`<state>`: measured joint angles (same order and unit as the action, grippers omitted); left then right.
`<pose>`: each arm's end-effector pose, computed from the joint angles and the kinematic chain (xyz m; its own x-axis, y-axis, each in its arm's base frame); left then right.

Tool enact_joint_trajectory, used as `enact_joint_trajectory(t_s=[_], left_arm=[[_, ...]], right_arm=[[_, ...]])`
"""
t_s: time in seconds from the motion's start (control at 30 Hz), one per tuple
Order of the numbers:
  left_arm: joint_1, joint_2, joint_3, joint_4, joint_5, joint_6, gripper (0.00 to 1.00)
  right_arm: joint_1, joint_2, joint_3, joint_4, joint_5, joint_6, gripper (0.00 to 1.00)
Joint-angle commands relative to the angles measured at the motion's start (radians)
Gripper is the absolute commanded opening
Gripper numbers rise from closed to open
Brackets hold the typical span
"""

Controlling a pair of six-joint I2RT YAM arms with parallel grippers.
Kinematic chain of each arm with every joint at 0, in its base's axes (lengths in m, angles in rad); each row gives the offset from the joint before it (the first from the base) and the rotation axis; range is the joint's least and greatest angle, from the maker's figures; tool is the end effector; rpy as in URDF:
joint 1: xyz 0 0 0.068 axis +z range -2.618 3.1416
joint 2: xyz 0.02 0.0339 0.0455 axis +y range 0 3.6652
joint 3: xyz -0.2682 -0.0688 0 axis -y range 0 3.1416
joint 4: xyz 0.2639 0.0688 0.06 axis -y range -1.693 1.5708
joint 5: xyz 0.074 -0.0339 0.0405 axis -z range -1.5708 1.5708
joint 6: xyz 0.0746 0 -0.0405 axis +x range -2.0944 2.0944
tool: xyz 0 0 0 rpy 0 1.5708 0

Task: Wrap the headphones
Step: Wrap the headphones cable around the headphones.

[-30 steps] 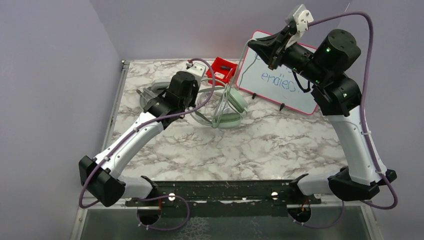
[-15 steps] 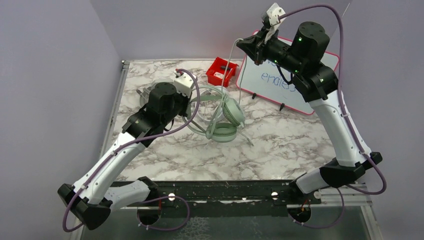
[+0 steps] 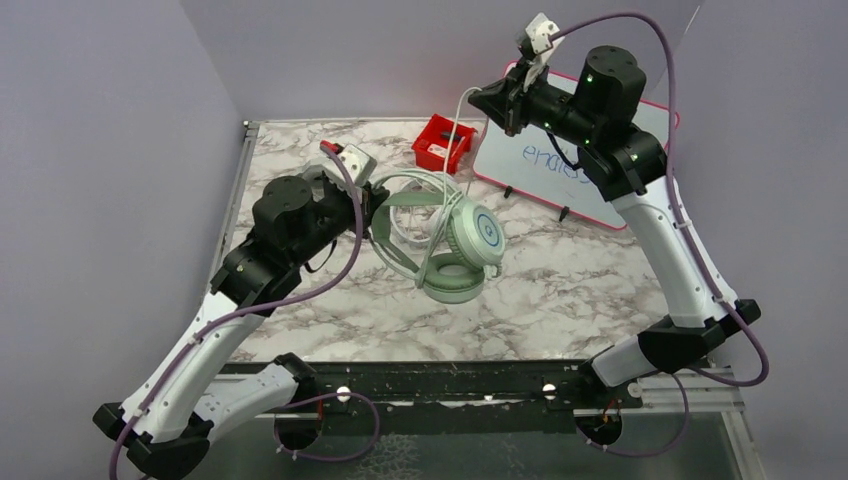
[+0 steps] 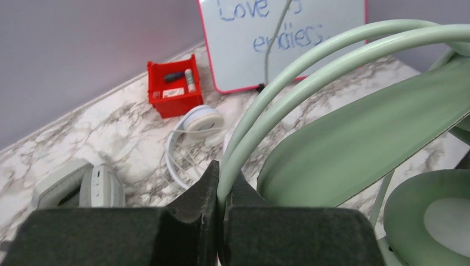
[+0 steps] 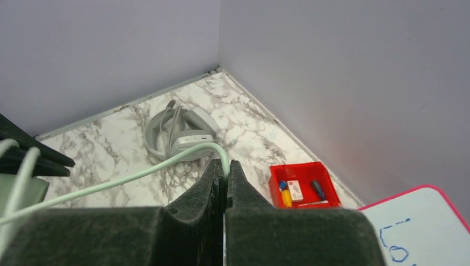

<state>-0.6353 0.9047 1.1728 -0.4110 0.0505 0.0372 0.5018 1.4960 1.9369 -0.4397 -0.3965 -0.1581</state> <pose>0.1908 -0.1454 0.4310 -0.0910 0.1132 -0.9894 0.6367 0.7705 0.0296 0.2981 0.1964 0.5480 0.1242 -0.0975 -0.9875 -0.7723 0.6153 -0.1579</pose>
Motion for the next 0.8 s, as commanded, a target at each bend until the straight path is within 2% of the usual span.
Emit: enact_joint_trajectory(t_s=[0.0, 0.2, 0.4, 0.5, 0.53, 0.77], left_arm=[[-0.001, -0.031, 0.123, 0.177, 0.145, -0.142, 0.0], [-0.001, 0.006, 0.275, 0.208, 0.097, -0.235, 0.0], [-0.001, 0.086, 0.427, 0.216, 0.017, -0.301, 0.0], [-0.001, 0.128, 0.485, 0.231, -0.065, -0.306, 0.0], [-0.001, 0.141, 0.502, 0.239, -0.094, -0.306, 0.0], [-0.001, 0.201, 0.55, 0.363, -0.174, -0.328, 0.0]], right_arm=[[-0.015, -0.003, -0.057, -0.008, -0.124, 0.044, 0.0], [-0.025, -0.031, -0.185, 0.031, -0.25, 0.106, 0.01], [-0.029, -0.043, -0.332, 0.177, -0.458, 0.249, 0.01], [-0.029, -0.056, -0.44, 0.342, -0.562, 0.366, 0.01], [-0.028, -0.067, -0.485, 0.459, -0.584, 0.413, 0.02], [-0.026, -0.064, -0.703, 0.944, -0.619, 0.744, 0.09]])
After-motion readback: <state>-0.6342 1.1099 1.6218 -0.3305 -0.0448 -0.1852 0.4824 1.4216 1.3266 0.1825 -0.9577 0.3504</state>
